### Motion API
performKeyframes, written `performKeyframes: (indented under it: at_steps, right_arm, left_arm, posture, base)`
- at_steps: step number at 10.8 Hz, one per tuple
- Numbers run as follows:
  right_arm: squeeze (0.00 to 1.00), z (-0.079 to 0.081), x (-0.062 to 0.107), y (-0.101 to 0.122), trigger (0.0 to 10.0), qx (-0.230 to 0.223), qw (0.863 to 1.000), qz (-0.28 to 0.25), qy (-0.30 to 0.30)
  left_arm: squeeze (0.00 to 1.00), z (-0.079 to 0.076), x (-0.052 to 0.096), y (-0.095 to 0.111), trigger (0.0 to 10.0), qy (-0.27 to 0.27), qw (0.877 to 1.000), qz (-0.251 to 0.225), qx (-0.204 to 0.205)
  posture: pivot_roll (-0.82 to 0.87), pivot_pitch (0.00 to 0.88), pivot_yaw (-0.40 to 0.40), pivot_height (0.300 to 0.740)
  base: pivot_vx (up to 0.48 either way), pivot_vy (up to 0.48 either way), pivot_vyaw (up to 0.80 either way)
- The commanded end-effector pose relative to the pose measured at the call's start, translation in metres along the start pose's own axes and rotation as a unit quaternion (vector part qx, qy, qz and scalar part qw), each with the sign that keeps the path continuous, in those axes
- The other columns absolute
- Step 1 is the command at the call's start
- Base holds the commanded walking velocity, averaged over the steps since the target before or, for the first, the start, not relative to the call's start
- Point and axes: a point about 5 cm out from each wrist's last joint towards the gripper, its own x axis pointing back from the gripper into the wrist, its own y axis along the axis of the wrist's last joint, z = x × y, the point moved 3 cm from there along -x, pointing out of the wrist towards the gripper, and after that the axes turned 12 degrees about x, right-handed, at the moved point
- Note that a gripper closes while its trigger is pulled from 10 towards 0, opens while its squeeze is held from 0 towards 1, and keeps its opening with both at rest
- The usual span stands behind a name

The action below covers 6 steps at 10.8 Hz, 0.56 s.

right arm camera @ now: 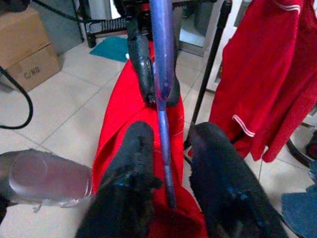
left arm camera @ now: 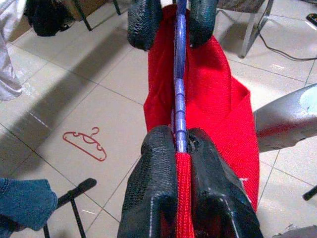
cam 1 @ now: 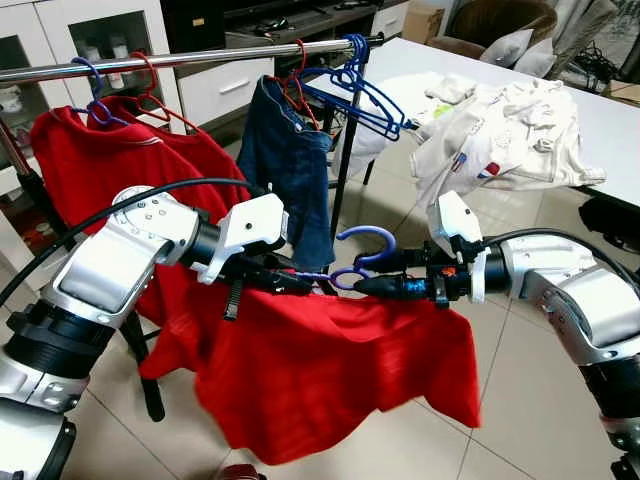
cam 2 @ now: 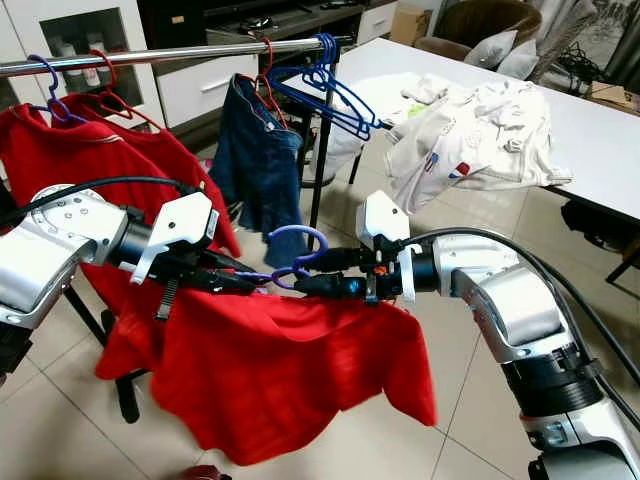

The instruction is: Hang hanger

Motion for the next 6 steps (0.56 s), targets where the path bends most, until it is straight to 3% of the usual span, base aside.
performKeyframes:
  at_steps: [1, 6]
  right_arm:
    - [0.0, -0.0019, -0.0004, 0.0009, 0.0, 0.008, 1.0, 0.01, 0.006]
    - [0.0, -0.004, -0.0028, 0.0046, 0.0, 0.006, 1.0, -0.002, 0.019]
  left_arm:
    - [0.0, -0.0011, 0.0009, 0.0152, 0.0, -0.001, 0.999, 0.001, -0.037]
    - [0.0, 0.0, 0.0035, 0.0181, 0.0, -0.001, 0.999, 0.004, -0.045]
  posture:
    - [0.11, 0.0, -0.078, 0.74]
    - [0.11, 0.0, -0.074, 0.74]
  base:
    - [0.0, 0.0, 0.0]
    - [0.0, 0.0, 0.0]
